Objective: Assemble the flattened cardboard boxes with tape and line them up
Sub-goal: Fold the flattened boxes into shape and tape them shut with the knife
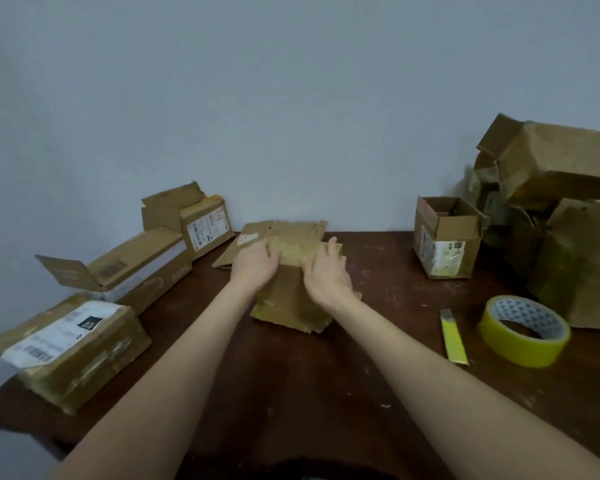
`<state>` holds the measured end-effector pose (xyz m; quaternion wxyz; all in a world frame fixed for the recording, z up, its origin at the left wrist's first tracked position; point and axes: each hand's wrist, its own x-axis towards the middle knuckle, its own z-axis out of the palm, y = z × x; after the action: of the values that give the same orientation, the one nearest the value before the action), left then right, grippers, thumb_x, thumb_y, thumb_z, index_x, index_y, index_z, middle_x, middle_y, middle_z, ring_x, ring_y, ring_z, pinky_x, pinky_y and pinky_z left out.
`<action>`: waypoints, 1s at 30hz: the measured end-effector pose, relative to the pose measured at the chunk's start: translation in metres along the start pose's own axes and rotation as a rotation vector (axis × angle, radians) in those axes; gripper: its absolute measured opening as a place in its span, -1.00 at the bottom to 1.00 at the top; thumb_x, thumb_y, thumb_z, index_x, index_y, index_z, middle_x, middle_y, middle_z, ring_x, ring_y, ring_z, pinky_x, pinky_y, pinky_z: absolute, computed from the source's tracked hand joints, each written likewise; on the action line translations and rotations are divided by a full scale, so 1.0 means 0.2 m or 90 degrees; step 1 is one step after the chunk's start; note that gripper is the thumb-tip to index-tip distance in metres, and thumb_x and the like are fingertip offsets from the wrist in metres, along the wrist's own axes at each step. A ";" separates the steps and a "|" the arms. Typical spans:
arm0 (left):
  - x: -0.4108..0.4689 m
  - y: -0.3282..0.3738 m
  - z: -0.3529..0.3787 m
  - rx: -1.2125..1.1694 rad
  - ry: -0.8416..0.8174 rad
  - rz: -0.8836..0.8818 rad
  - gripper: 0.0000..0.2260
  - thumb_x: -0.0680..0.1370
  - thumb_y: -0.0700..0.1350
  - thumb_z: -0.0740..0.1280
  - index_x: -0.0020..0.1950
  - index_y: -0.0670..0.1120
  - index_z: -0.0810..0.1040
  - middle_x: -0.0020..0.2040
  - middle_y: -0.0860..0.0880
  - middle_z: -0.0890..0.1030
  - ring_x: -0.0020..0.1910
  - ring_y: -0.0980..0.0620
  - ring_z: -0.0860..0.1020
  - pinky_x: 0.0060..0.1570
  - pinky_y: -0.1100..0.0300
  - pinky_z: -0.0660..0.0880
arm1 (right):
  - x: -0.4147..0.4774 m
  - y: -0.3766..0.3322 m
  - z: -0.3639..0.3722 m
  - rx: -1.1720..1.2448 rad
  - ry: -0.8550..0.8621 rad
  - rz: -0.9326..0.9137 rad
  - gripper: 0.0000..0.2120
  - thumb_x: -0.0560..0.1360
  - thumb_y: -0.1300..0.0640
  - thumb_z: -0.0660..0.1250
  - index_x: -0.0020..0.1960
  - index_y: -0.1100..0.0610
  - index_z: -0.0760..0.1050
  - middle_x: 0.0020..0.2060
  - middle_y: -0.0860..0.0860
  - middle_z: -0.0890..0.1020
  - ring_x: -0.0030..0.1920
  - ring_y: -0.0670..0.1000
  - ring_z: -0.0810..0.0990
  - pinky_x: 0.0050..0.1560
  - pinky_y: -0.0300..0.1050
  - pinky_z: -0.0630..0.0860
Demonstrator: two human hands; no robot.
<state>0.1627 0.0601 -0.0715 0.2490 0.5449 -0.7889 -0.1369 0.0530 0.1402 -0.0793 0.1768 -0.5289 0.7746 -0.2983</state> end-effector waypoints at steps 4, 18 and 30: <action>0.02 -0.03 -0.02 -0.026 -0.078 -0.065 -0.50 0.62 0.12 0.15 0.43 -0.17 0.37 0.39 -0.16 0.43 0.35 -0.15 0.40 0.25 0.06 0.35 | 0.02 0.01 -0.03 0.110 0.012 0.065 -0.30 0.64 0.06 0.13 0.57 0.17 -0.25 0.56 0.12 -0.19 0.52 0.26 0.08 0.45 0.11 0.15; -0.33 0.01 -0.21 -0.189 0.135 -0.152 -0.69 0.62 0.07 0.12 0.21 -0.08 0.47 0.10 -0.03 0.56 0.03 -0.04 0.52 -0.01 0.10 0.44 | -0.09 0.03 -0.22 0.206 0.111 0.004 -0.58 0.51 -0.11 0.34 0.24 0.13 0.46 0.13 0.01 0.57 0.14 0.08 0.55 0.15 0.00 0.49; -0.40 -0.42 -0.45 -0.113 0.192 -0.219 -0.69 0.62 -0.14 0.18 0.38 -0.08 0.39 0.35 -0.09 0.47 0.34 -0.09 0.40 0.26 0.08 0.33 | 0.02 -0.41 0.28 0.246 -0.003 -0.073 -0.72 0.49 0.25 0.28 0.18 0.10 0.45 0.14 0.06 0.58 0.10 0.07 0.54 -0.02 -0.12 0.45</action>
<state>0.3000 0.1076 -0.0572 0.3840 0.6617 -0.6230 -0.1631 0.1432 0.1004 -0.0697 0.2591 -0.5292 0.6712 -0.4497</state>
